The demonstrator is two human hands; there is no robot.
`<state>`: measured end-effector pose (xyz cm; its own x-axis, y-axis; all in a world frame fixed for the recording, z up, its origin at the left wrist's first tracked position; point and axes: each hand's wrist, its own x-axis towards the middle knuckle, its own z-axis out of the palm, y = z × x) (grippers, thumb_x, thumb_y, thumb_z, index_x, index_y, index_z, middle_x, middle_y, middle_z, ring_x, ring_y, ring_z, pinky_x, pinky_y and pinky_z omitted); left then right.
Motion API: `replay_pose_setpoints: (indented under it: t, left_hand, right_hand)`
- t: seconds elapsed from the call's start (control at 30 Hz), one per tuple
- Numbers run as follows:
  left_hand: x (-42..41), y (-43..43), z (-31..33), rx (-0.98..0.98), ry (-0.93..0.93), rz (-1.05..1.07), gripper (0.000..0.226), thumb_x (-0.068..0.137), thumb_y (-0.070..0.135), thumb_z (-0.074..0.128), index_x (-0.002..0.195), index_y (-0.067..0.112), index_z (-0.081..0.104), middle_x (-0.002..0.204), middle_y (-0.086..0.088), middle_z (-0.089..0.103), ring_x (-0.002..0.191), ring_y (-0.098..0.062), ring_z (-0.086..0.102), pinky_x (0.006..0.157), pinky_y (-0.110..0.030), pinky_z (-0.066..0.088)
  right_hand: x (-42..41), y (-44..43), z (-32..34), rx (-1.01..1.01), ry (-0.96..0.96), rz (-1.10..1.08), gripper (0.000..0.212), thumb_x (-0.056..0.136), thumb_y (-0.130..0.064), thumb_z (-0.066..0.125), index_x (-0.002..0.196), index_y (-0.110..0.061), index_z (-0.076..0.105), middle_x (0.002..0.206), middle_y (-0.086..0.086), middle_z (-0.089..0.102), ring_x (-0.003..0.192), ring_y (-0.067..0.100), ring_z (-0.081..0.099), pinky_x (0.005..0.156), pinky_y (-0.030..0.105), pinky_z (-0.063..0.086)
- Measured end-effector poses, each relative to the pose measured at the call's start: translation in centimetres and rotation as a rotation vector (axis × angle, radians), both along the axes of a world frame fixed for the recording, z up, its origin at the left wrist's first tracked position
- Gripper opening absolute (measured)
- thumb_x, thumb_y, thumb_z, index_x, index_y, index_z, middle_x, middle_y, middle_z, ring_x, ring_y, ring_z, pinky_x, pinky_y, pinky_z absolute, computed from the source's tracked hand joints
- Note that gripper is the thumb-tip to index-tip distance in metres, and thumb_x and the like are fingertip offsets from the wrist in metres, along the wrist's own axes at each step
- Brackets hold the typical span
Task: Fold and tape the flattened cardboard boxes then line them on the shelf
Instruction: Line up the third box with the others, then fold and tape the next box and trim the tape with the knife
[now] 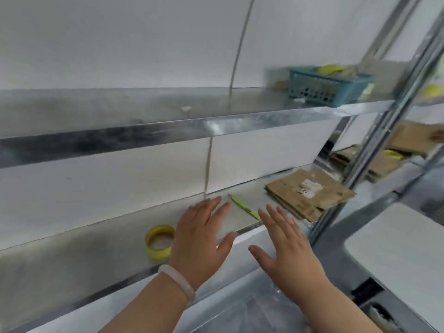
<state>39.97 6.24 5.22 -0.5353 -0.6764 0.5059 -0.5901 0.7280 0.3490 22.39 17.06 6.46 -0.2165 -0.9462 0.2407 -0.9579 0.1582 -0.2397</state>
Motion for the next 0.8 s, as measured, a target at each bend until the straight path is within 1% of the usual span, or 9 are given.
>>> replay_pose_setpoints:
  t: [0.1,0.23,0.33,0.4,0.43,0.47,0.57,0.7,0.8]
  left_hand:
    - [-6.9,0.3,-0.9,0.067,0.025,-0.092,0.055,0.087,0.050,0.046,0.137,0.027,0.046,0.136,0.004,0.051,0.125,-0.018,0.046,0.102,-0.040,0.043]
    - [-13.6,-0.6,-2.7,0.172,0.014,-0.164,0.057,0.088,0.054,0.043,0.140,0.032,0.040,0.142,0.008,0.045,0.131,-0.014,0.041,0.104,-0.038,0.040]
    - [-17.5,-2.4,-3.9,0.231,0.016,-0.180,0.058,0.088,0.056,0.041,0.140,0.031,0.040,0.142,0.009,0.044,0.132,-0.012,0.039,0.105,-0.036,0.038]
    - [-19.9,-4.0,-4.7,0.258,0.007,-0.203,0.059,0.087,0.056,0.040,0.140,0.028,0.043,0.142,0.008,0.045,0.132,-0.012,0.040,0.105,-0.033,0.037]
    - [-21.0,-4.9,-5.3,0.270,-0.003,-0.217,0.060,0.087,0.056,0.039,0.140,0.028,0.043,0.141,0.007,0.045,0.132,-0.013,0.040,0.106,-0.033,0.036]
    - [-22.0,-5.8,-5.8,0.297,-0.023,-0.225,0.062,0.087,0.057,0.038,0.140,0.027,0.043,0.141,0.007,0.045,0.132,-0.013,0.039,0.108,-0.032,0.035]
    - [-24.9,-9.2,-7.4,0.408,-0.060,-0.219,0.070,0.083,0.060,0.034,0.143,0.024,0.039,0.143,0.005,0.042,0.134,-0.013,0.035,0.112,-0.025,0.027]
    - [-28.6,-12.6,-8.2,0.569,-0.102,-0.229,0.070,0.084,0.059,0.036,0.147,0.028,0.030,0.148,0.008,0.033,0.137,-0.010,0.028,0.112,-0.021,0.021]
    - [-31.1,-13.3,-8.5,0.662,-0.086,-0.234,0.059,0.093,0.043,0.051,0.146,0.030,0.030,0.148,0.009,0.031,0.138,-0.010,0.026,0.113,-0.021,0.020]
  right_hand:
    - [-5.9,1.4,0.2,0.035,0.000,-0.105,0.076,0.078,-0.077,0.007,0.145,-0.048,-0.011,0.151,-0.027,-0.016,0.129,-0.015,-0.036,0.107,0.013,-0.025]
    - [-12.0,1.6,-1.1,0.081,-0.068,-0.203,0.079,0.076,-0.079,0.004,0.147,-0.047,-0.010,0.157,-0.023,-0.012,0.143,-0.004,-0.021,0.116,0.023,-0.015]
    - [-15.8,0.3,-3.0,0.130,-0.095,-0.239,0.095,0.068,-0.089,-0.008,0.152,-0.044,-0.005,0.160,-0.021,-0.008,0.145,-0.002,-0.018,0.119,0.028,-0.011]
    - [-18.1,-1.2,-4.2,0.160,-0.107,-0.258,0.102,0.063,-0.089,-0.016,0.153,-0.042,-0.002,0.161,-0.021,-0.007,0.145,-0.002,-0.019,0.119,0.029,-0.012]
    - [-19.2,-2.2,-4.4,0.169,-0.121,-0.270,0.103,0.064,-0.090,-0.014,0.153,-0.041,-0.001,0.161,-0.021,-0.007,0.145,-0.002,-0.019,0.120,0.030,-0.011]
    - [-20.2,-3.2,-4.4,0.179,-0.144,-0.286,0.098,0.069,-0.090,-0.006,0.153,-0.041,-0.001,0.161,-0.020,-0.007,0.145,0.000,-0.018,0.120,0.031,-0.010]
    - [-22.9,-6.0,-4.3,0.230,-0.212,-0.325,0.071,0.094,-0.066,0.029,0.153,-0.040,-0.001,0.162,-0.017,-0.003,0.147,0.002,-0.012,0.120,0.030,-0.009]
    - [-26.7,-8.5,-5.5,0.251,-0.248,-0.370,0.067,0.098,-0.055,0.036,0.154,-0.036,0.004,0.162,-0.017,0.002,0.147,0.001,-0.008,0.117,0.025,-0.010]
    - [-29.4,-9.6,-6.5,0.266,-0.267,-0.389,0.066,0.099,-0.051,0.037,0.155,-0.032,0.008,0.162,-0.015,0.005,0.148,0.002,-0.006,0.118,0.025,-0.008]
